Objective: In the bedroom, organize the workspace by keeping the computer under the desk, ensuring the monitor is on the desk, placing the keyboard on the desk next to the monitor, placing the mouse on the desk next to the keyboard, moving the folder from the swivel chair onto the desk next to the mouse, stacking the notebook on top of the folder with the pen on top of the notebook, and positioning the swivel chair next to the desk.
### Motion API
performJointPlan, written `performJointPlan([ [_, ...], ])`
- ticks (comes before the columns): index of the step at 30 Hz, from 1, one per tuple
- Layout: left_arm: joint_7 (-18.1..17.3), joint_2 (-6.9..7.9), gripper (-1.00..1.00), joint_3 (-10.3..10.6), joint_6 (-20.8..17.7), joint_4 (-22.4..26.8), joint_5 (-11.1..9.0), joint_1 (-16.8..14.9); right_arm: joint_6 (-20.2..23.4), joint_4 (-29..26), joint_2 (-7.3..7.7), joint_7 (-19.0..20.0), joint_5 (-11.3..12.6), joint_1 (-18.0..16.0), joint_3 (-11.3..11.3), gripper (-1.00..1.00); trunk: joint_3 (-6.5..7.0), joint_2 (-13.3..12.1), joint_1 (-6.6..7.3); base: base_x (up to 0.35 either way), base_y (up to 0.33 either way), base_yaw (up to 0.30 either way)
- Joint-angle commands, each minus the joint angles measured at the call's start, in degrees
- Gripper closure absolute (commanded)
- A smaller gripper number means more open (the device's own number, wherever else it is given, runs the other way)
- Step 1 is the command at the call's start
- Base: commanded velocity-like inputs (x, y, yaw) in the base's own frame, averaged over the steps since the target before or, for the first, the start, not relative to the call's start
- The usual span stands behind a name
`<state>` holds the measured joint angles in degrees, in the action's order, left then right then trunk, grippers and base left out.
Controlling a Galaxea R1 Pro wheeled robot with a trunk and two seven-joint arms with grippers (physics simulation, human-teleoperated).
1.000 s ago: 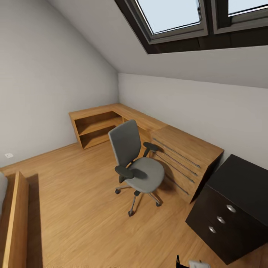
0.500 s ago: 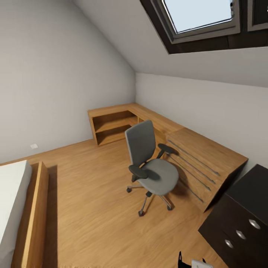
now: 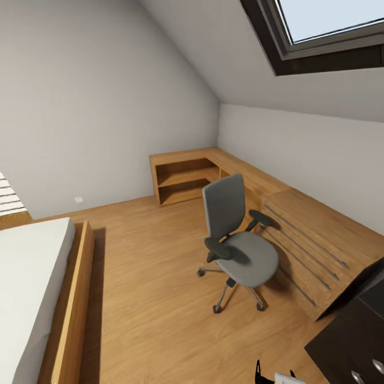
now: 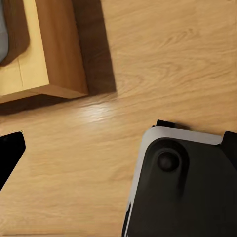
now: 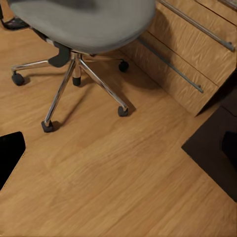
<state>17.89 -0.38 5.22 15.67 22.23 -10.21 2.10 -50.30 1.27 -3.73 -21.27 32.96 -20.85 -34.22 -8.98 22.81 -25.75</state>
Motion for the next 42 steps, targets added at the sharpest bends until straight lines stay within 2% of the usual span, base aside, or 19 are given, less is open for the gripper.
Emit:
performJointPlan([
  [1,0.39,0.04,-1.00,0.49,0.17,0.10,-0.54,0.01,-0.12,0.13,-0.04,-0.36,0.11,-0.07,-0.50,-1.00,-0.13,0.11,-0.04,0.011,0.000,0.281],
  [9,0.39,0.20,-1.00,0.49,1.64,0.10,-0.64,0.03,-0.14,0.13,-0.03,-0.36,0.09,-0.06,-0.50,-1.00,-0.31,0.11,-0.04,0.071,0.000,0.281],
  [23,0.39,0.28,-1.00,0.46,1.99,0.10,-0.68,0.02,-0.66,0.07,0.04,-0.34,-0.09,0.37,-0.50,-1.00,-0.51,0.11,-0.04,0.300,0.000,0.281],
  [33,0.39,0.30,-1.00,0.41,2.00,0.10,-0.69,0.01,-1.95,0.05,0.07,-0.27,-0.24,0.82,-0.50,-1.00,0.05,0.11,-0.04,0.213,0.000,0.212],
  [42,0.39,0.41,-1.00,0.41,2.00,0.10,-0.69,0.01,-2.07,0.05,0.13,-0.19,-0.40,0.95,-0.50,-1.00,0.83,0.11,-0.04,0.118,0.000,0.046],
])
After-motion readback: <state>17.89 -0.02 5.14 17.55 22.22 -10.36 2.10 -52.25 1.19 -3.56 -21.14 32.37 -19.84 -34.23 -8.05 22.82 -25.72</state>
